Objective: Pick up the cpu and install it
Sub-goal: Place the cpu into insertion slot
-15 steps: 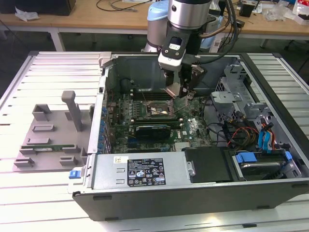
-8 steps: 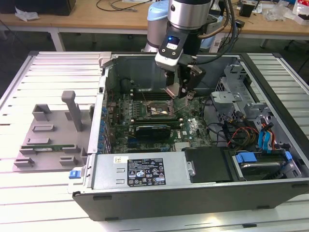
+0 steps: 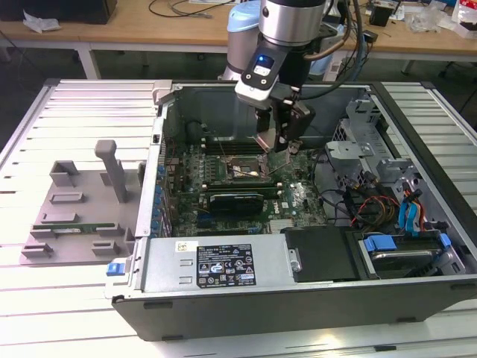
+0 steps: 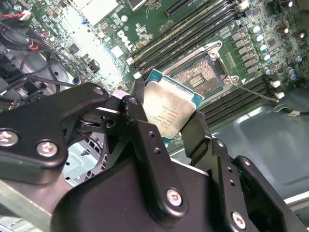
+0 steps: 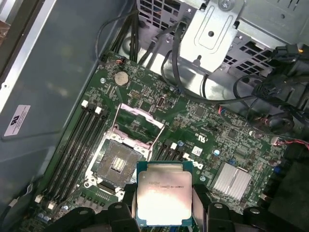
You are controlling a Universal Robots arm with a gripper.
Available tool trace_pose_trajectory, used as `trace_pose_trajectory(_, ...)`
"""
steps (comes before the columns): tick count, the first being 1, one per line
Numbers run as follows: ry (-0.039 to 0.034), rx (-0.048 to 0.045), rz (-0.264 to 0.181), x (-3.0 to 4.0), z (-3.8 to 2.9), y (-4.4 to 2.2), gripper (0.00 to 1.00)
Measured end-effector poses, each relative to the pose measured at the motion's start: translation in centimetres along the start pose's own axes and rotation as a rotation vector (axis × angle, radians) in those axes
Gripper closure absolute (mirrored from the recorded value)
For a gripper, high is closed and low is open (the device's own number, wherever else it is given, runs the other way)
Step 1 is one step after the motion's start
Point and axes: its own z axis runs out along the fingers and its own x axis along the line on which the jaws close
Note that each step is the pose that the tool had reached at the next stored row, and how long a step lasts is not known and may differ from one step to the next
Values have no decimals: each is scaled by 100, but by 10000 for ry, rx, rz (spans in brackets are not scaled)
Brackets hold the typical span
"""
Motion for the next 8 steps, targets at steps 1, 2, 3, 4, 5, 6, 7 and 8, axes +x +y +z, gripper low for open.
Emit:
trace_pose_trajectory(1,-1,3,110,0,0,0,45)
trace_pose_trajectory(2,-1,4,163,0,0,0,45)
trace_pose_trajectory(3,-1,5,217,0,1,0,45)
trace_pose_trajectory(4,-2,9,373,0,1,0,45)
trace_pose_trajectory(5,-2,12,464,0,2,0,45)
trace_pose_trajectory(6,-3,14,551,0,2,0,45)
trace_pose_trajectory(7,-3,17,705,0,3,0,45)
trace_pose_trajectory(8,-4,20,838,0,4,0,45)
